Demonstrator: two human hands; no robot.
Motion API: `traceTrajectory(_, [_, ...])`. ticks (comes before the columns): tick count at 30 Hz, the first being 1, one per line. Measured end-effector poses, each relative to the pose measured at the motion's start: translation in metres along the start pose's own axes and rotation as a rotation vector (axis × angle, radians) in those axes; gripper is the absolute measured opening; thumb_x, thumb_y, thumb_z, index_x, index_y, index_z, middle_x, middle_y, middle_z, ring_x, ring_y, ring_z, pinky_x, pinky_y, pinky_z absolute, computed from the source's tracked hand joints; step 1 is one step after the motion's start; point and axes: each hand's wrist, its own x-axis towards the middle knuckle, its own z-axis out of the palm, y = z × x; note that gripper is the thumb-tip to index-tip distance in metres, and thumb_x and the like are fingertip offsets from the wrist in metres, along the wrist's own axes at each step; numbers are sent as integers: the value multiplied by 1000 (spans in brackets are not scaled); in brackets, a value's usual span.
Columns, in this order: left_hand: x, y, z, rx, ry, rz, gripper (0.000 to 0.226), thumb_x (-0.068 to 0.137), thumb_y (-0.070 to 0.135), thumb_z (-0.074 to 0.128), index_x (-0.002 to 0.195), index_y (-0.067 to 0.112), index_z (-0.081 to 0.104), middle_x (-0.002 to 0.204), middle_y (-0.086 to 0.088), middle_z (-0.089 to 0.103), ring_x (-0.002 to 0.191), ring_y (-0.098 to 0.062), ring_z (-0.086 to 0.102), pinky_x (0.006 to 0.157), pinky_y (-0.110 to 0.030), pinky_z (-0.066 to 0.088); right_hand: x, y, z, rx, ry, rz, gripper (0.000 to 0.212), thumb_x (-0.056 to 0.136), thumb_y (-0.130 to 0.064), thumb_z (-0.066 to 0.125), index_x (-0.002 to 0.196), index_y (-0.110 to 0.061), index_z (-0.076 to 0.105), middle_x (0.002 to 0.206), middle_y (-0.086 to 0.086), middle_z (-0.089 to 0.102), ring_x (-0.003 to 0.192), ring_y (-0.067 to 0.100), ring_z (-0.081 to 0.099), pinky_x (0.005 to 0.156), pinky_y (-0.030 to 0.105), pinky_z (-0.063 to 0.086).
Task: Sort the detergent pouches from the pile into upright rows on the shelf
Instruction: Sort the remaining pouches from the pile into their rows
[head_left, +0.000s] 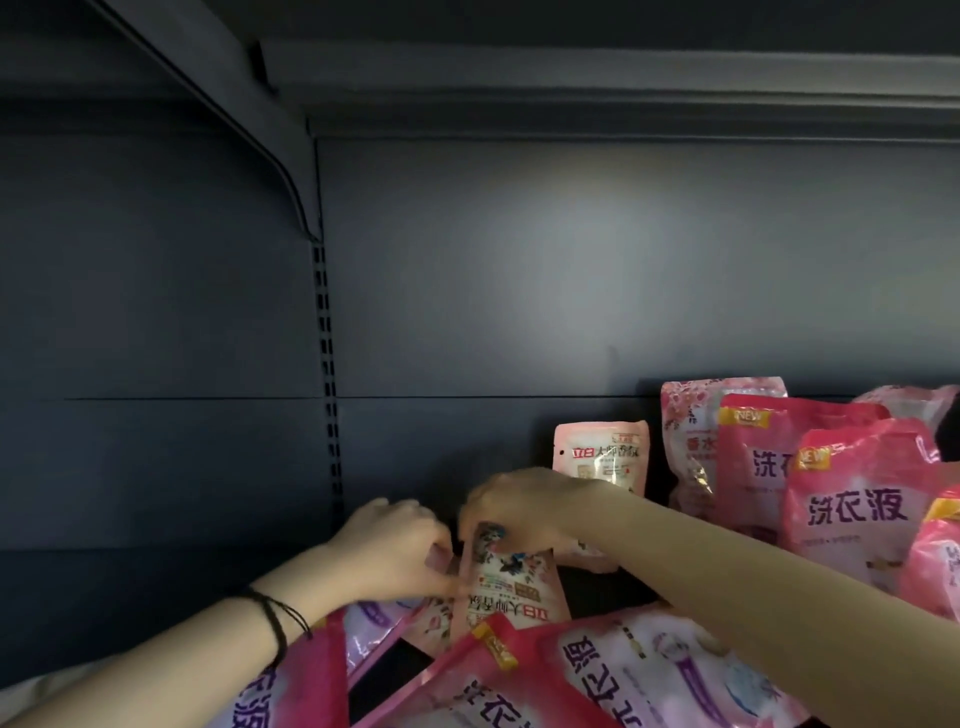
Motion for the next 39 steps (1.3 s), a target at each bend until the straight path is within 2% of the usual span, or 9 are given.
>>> traceTrajectory(6, [0, -11, 4, -12, -47, -101, 70, 66, 86, 44, 90, 25, 67, 104, 8, 63, 102, -13, 55, 81, -34, 38, 26, 3, 13, 192, -234, 13, 35, 86, -10, 66, 121, -11, 60, 124, 7, 60, 113, 25, 55, 94, 38, 45])
traceTrajectory(10, [-4, -19, 0, -156, -84, -170, 82, 66, 92, 34, 82, 20, 70, 88, 5, 69, 84, -11, 63, 74, -31, 48, 23, 9, 13, 139, -206, 21, 22, 87, -19, 66, 107, -13, 60, 102, 1, 59, 99, 22, 55, 85, 39, 46])
traceTrajectory(15, [-12, -13, -11, -711, -63, -211, 86, 66, 89, 37, 97, 15, 68, 88, 7, 64, 60, 6, 56, 54, -16, 45, 8, 13, 1, 113, -35, 82, 11, 89, -25, 63, 97, -18, 60, 96, -5, 59, 99, 19, 55, 82, 37, 44])
traceTrajectory(19, [-24, -16, -25, -1033, 56, -134, 67, 64, 86, 50, 99, 33, 73, 107, 17, 70, 99, 4, 62, 90, -22, 47, -6, 19, -5, 313, 171, 160, 6, 91, -18, 60, 89, -18, 54, 89, -4, 58, 86, 15, 55, 77, 35, 43])
traceTrajectory(22, [-29, -14, -40, -1249, 169, -102, 51, 74, 65, 56, 101, 25, 73, 100, 9, 74, 95, -3, 67, 83, -18, 48, -8, 20, -5, 591, 398, 271, 5, 93, -10, 58, 97, -8, 57, 100, 5, 65, 94, 19, 61, 82, 35, 50])
traceTrajectory(25, [-26, -6, -50, -1367, 262, -139, 45, 73, 47, 65, 106, 18, 68, 99, 2, 75, 95, -12, 70, 86, -26, 52, -10, 20, -2, 881, 548, 410, 12, 95, -15, 56, 104, -8, 55, 108, 8, 67, 89, 18, 63, 66, 26, 52])
traceTrajectory(29, [-12, 13, -51, -1346, 464, -164, 20, 80, 7, 73, 100, 9, 68, 90, -1, 75, 77, -3, 70, 66, -16, 54, -23, 17, 6, 1004, 665, 558, 6, 94, -21, 59, 95, -17, 55, 99, 5, 68, 80, 15, 65, 66, 30, 57])
traceTrajectory(35, [25, 45, -43, -1467, 422, -193, 13, 85, 7, 68, 98, 7, 67, 86, 0, 74, 70, -5, 71, 55, -18, 53, -75, 22, 15, 927, 676, 793, 16, 88, -23, 67, 81, -18, 54, 90, 7, 69, 75, 24, 70, 63, 34, 58])
traceTrajectory(39, [49, 66, -39, -1462, 351, -177, 16, 85, 10, 69, 100, 6, 67, 87, 0, 73, 70, -3, 70, 54, -18, 53, -107, 24, 22, 814, 635, 845, 12, 88, -21, 67, 81, -16, 59, 72, -2, 69, 55, 10, 68, 56, 27, 58])
